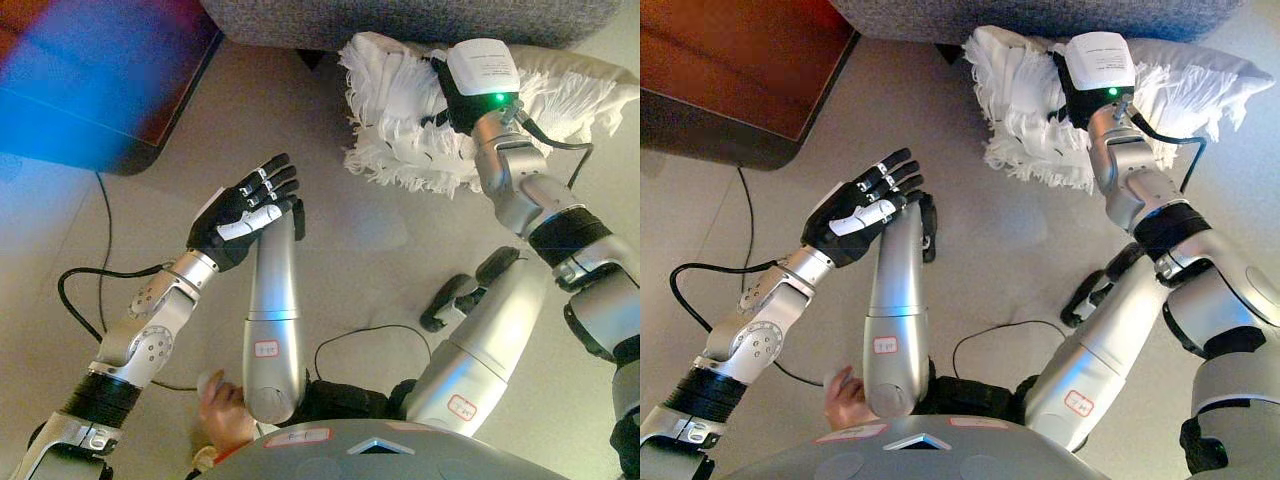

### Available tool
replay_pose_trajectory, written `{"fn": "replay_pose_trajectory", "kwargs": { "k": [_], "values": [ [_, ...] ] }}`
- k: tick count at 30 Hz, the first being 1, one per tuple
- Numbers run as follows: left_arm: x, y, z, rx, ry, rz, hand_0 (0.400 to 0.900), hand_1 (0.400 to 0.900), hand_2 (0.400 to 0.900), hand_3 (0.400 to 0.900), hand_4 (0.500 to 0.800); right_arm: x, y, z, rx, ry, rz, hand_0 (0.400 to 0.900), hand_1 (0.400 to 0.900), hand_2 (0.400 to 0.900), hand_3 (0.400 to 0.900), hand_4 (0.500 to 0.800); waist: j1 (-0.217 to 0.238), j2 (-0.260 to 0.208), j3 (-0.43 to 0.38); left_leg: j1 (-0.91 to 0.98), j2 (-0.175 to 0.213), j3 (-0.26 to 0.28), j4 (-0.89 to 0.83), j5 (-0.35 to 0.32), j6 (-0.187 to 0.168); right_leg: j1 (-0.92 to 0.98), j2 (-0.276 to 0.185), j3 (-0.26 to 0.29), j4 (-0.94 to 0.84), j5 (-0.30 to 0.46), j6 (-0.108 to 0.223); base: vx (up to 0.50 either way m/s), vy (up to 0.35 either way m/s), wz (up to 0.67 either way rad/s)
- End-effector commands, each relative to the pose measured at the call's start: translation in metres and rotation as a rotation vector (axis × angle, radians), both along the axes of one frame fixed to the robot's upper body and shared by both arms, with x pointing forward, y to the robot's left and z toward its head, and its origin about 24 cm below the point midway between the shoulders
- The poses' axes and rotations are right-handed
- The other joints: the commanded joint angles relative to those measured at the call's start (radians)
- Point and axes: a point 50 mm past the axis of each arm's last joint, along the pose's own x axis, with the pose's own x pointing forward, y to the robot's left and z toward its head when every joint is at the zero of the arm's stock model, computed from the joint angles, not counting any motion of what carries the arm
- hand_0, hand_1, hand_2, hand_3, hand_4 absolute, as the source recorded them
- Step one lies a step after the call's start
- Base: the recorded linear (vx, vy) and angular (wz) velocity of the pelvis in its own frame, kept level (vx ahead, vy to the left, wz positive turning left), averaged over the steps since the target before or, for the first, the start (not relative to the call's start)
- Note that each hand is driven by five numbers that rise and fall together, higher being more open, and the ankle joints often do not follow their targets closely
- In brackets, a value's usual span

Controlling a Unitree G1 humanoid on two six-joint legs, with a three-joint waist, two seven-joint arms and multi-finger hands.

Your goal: Pick up the pillow and put it on the sofa.

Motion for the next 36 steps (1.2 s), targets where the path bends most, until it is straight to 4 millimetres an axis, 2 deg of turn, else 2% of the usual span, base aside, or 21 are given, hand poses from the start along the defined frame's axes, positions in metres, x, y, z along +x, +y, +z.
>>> {"fn": "replay_pose_trajectory", "kwargs": {
  "k": [1,15,22,25,30,33,34,36],
  "values": [
    [0.002,-0.021,0.014,-0.062,-0.061,-0.056,0.900,0.900,0.900,0.900,0.800,0.013,0.000,0.053,0.047,-0.135,-0.031,0.400,0.400,0.400,0.400,0.500,0.023,0.047,-0.001,0.036,0.055,-0.061,0.187,-0.194,0.116,-0.068,0.022,-0.012,-0.053,0.160,-0.048,0.00,0.000,0.00],
    [0.000,-0.025,0.012,-0.064,-0.047,-0.037,0.900,0.900,0.900,0.900,0.800,0.011,0.006,0.049,0.091,-0.148,-0.012,0.400,0.400,0.400,0.400,0.500,0.019,0.055,-0.001,0.054,0.071,-0.059,0.174,-0.196,0.117,-0.038,0.013,-0.015,-0.095,0.179,-0.051,0.00,0.021,-0.02],
    [0.003,-0.027,0.015,-0.066,-0.073,-0.041,0.900,0.900,0.900,0.900,0.800,0.008,0.016,0.057,0.175,-0.230,0.063,0.400,0.400,0.400,0.400,0.500,0.012,0.046,-0.001,0.119,0.071,-0.015,0.039,-0.167,0.130,0.039,0.027,-0.082,-0.248,0.218,-0.048,-0.02,0.020,-0.04],
    [0.005,-0.029,0.019,-0.073,-0.096,-0.038,0.900,0.900,0.900,0.900,0.800,0.006,0.023,0.063,0.199,-0.292,0.107,0.400,0.400,0.400,0.400,0.500,0.004,0.042,-0.001,0.165,0.071,0.024,-0.074,-0.136,0.137,0.097,0.039,-0.121,-0.379,0.260,-0.045,-0.05,0.039,-0.09],
    [0.006,-0.030,0.021,-0.084,-0.123,-0.040,0.900,0.900,0.900,0.900,0.800,-0.002,0.035,0.070,0.238,-0.353,0.178,0.400,0.400,0.400,0.400,0.500,-0.016,0.044,-0.001,0.249,0.085,0.083,-0.231,-0.071,0.135,0.171,0.048,-0.145,-0.549,0.337,-0.038,-0.04,0.099,-0.13],
    [0.008,-0.033,0.024,-0.092,-0.149,-0.049,0.900,0.900,0.900,0.900,0.800,-0.007,0.041,0.079,0.242,-0.406,0.220,0.400,0.400,0.400,0.400,0.500,-0.029,0.051,-0.001,0.341,0.086,0.125,-0.385,-0.018,0.135,0.241,0.050,-0.155,-0.678,0.399,-0.027,-0.05,0.129,-0.14],
    [0.010,-0.033,0.026,-0.093,-0.164,-0.050,0.900,0.900,0.900,0.900,0.800,-0.009,0.043,0.083,0.246,-0.432,0.233,0.400,0.400,0.400,0.400,0.500,-0.033,0.050,-0.001,0.358,0.082,0.139,-0.454,0.028,0.142,0.256,0.052,-0.161,-0.739,0.447,-0.034,-0.08,0.123,-0.14],
    [0.012,-0.035,0.027,-0.095,-0.174,-0.055,0.900,0.900,0.900,0.900,0.800,-0.014,0.043,0.089,0.242,-0.462,0.255,0.400,0.400,0.400,0.400,0.500,-0.042,0.051,-0.001,0.429,0.081,0.160,-0.550,0.071,0.139,0.319,0.056,-0.172,-0.820,0.480,-0.026,-0.04,0.123,-0.11]
  ]
}}
